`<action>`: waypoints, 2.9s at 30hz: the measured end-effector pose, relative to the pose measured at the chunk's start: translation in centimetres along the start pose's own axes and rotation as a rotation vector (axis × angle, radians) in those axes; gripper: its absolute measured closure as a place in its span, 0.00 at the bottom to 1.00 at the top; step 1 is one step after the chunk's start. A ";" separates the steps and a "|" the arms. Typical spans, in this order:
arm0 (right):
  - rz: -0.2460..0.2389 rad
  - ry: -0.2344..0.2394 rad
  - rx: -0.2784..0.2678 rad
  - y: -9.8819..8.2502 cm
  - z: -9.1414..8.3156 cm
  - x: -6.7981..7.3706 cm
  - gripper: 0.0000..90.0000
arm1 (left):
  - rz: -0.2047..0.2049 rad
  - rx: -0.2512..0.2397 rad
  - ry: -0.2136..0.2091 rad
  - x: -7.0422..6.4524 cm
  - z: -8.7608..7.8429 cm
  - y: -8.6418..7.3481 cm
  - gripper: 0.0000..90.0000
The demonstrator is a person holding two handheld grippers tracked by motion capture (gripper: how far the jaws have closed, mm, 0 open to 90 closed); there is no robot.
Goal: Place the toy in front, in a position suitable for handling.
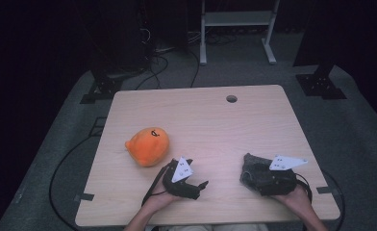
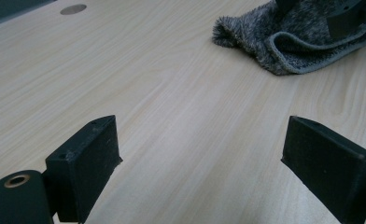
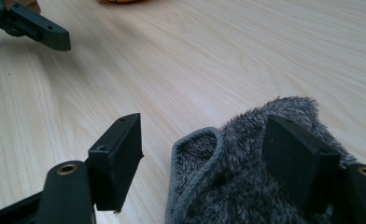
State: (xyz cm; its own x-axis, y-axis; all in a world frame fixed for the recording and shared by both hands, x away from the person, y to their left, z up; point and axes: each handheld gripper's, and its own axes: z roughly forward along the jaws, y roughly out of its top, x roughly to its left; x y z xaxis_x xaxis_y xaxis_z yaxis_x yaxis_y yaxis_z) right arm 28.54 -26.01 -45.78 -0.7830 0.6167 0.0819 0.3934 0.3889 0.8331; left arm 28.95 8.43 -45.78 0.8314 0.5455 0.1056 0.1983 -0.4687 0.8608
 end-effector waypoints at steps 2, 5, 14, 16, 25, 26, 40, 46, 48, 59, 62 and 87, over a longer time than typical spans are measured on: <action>0.002 0.001 0.002 0.0 0.0 -0.1 0.30 | -0.005 -0.003 -0.004 0.2 -0.1 0.1 0.11; 0.003 0.004 -0.001 0.0 0.1 -0.2 0.30 | -0.006 -0.007 -0.002 0.4 -0.5 0.4 0.11; -0.009 0.001 -0.010 0.1 -0.1 0.4 0.30 | -0.015 -0.071 0.053 2.0 -2.8 1.7 0.11; -0.008 0.000 -0.014 0.2 -0.1 0.4 0.30 | -0.026 -0.089 0.069 2.5 -3.5 1.9 0.10; -0.012 0.009 0.001 0.2 0.3 0.4 0.30 | -0.059 -0.139 0.151 4.4 -5.7 2.5 0.06; -0.011 0.009 0.002 0.2 0.3 0.3 0.30 | -0.059 -0.139 0.151 4.4 -5.7 2.5 0.06; -0.012 0.017 0.009 0.2 0.4 0.5 0.30 | -0.099 -0.170 0.258 7.1 -8.4 2.2 0.06; -0.011 0.019 0.010 0.2 0.4 0.5 0.30 | -0.131 -0.173 0.302 8.6 -9.5 1.3 0.06; -0.007 0.021 0.016 0.1 0.5 0.5 0.30 | -0.140 -0.168 0.323 9.0 -9.8 1.0 0.06; -0.015 0.023 0.017 0.1 0.4 0.5 0.30 | -0.173 -0.095 0.407 10.9 -9.8 -1.1 0.06; -0.014 0.026 0.014 0.1 0.4 0.6 0.30 | -0.199 -0.089 0.431 11.3 -9.7 -1.5 0.06; -0.025 0.036 0.023 0.1 0.6 0.7 0.30 | -0.179 0.031 0.511 11.2 -7.2 -3.3 0.45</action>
State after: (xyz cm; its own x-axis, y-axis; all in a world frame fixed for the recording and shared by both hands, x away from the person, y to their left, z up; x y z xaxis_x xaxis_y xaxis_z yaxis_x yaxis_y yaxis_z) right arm 28.30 -25.11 -45.92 -0.8092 0.5820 0.0811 0.3843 0.4198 0.8223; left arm 33.93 21.08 -43.87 0.4262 0.8837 0.1935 0.3353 -0.3529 0.8735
